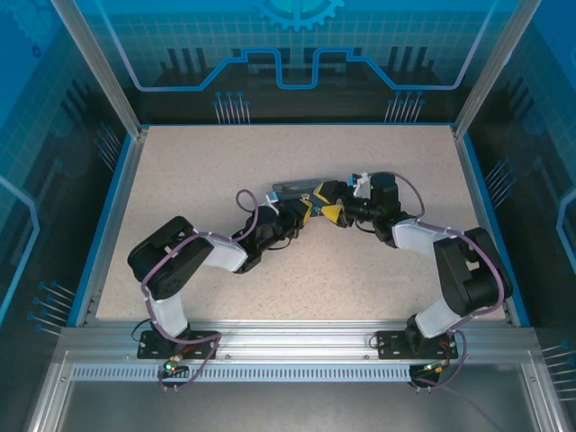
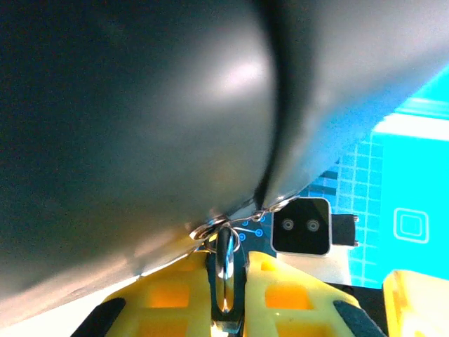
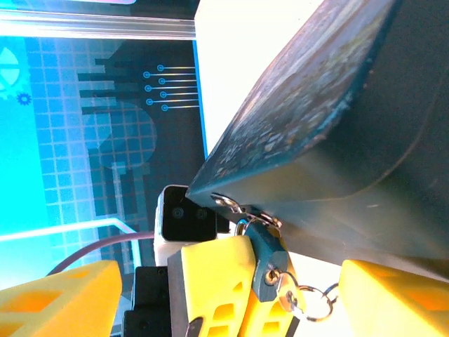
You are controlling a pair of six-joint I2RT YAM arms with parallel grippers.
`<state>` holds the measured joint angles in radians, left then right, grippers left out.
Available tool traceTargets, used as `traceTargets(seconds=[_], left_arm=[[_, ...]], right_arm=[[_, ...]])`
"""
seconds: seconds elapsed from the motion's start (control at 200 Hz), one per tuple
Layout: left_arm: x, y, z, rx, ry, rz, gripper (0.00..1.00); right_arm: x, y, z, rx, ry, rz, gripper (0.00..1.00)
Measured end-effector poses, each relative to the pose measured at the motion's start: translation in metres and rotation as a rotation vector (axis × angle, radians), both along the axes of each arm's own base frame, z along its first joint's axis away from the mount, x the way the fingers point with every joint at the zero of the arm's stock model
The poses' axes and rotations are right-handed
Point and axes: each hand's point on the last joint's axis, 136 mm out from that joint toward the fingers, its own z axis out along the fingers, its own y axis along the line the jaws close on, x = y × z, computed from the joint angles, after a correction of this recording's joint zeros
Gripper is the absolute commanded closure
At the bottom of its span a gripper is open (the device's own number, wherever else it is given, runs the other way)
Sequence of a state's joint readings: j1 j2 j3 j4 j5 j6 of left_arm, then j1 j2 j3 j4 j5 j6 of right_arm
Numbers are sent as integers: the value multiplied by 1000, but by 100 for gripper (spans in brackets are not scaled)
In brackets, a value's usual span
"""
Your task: Unlock a padlock with a key
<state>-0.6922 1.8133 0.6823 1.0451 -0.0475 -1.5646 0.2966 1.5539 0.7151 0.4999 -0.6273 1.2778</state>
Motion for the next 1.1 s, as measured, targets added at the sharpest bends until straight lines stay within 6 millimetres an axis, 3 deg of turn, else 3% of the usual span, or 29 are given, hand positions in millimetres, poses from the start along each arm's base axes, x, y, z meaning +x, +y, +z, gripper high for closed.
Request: traceTargets(seconds=[0.235,0.34,0.47,0.59,0.86,1.1], left_arm=[[-2,-2,0,-3,2,-16,100],[-2,-2,0,-3,3,-19,100],[-2,-2,-1,-2,7,-24,100],[-3,-1,-6,11,26,-31,100],[-9,1,-18,64,105,-54,100],[-7,-2,-13,80,140,-75,100]], right_arm=[[-21,-17,10,-171,-69,32,22],[-19,-24,18,-300,-131,51,32],[-13,-23,35,-499,-277,108,52],[-16,-18,44,-659,-404,191,62],[-24,-21,28,-906,-543,338,61],[-34,-3,11,-992,-630,477,61]])
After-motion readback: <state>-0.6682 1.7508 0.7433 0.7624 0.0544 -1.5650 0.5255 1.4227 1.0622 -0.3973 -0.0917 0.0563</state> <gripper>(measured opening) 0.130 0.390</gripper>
